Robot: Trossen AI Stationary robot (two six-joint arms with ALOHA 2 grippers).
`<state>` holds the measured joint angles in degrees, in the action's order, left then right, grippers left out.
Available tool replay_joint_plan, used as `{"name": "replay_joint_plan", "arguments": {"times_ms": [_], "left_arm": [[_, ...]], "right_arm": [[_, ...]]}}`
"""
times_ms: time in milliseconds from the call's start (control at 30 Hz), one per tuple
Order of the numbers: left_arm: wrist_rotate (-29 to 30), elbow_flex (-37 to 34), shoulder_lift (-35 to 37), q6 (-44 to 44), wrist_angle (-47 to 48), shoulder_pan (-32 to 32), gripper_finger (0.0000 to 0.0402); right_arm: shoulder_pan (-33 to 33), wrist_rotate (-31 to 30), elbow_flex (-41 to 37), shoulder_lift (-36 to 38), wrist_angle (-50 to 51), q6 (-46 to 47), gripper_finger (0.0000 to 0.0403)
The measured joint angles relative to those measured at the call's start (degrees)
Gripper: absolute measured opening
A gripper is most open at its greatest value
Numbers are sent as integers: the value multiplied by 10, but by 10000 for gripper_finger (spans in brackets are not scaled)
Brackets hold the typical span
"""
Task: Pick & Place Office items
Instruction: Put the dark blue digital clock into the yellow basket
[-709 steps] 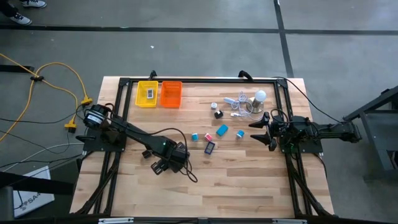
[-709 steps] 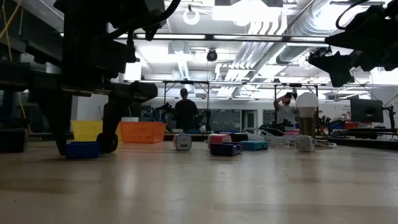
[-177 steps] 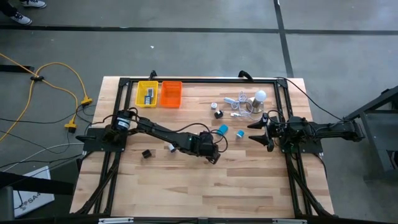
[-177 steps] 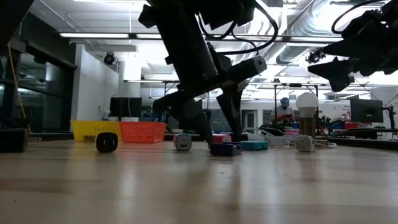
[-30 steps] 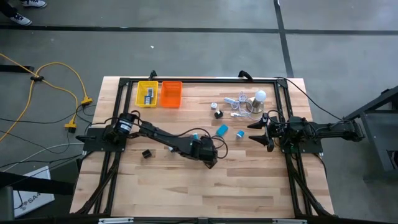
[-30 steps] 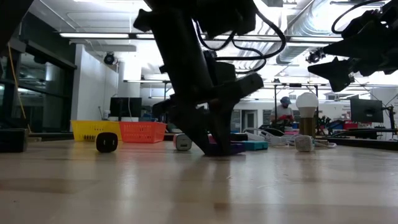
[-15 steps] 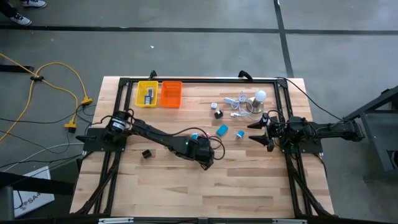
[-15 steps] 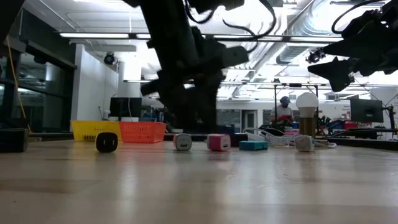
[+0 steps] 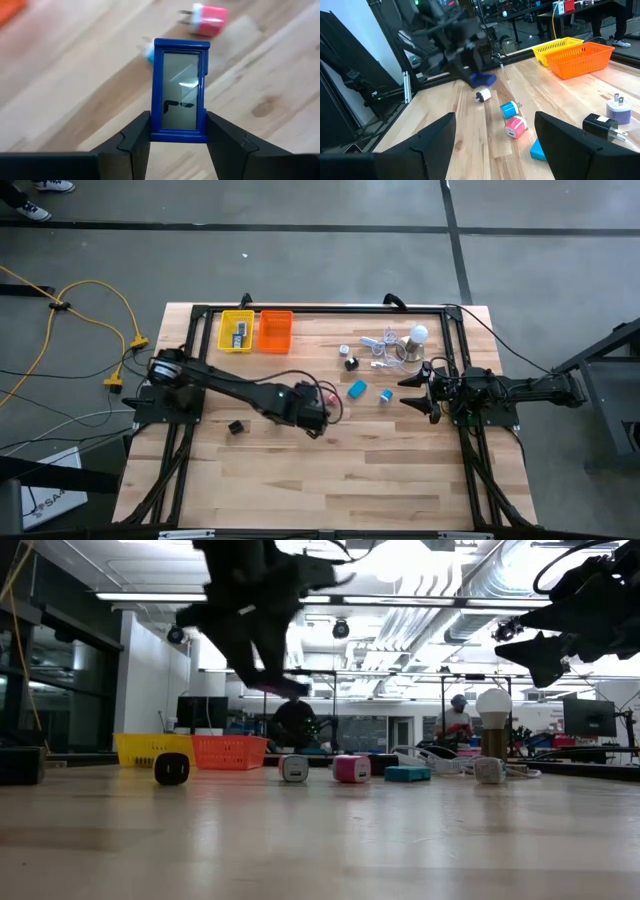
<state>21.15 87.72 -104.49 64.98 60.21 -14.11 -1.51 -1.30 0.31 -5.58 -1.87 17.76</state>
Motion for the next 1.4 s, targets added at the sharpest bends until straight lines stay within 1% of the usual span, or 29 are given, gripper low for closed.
{"name": "replay_joint_plan", "arguments": {"times_ms": [200,367,467,733,933,1100,1267,1400], "left_arm": [[10,-3,51,48,83,9,157],[15,-27,95,56,103,23,158],[17,-58,125,68,103,37,158],[16,-171,215,104,88,83,159],[18,-248,283,105,66,132,159],[28,-293,331,105,49,183,159],[39,-316,357,95,47,237,160],[42,-317,360,53,33,287,160]], "right_arm": [[0,0,0,0,0,0,259],[0,0,0,0,0,0,259],[0,0,0,0,0,0,259],[0,0,0,0,0,0,259],[0,0,0,0,0,0,259],[0,0,0,0,0,0,259],[0,0,0,0,0,0,259],[0,0,0,0,0,0,259]]}}
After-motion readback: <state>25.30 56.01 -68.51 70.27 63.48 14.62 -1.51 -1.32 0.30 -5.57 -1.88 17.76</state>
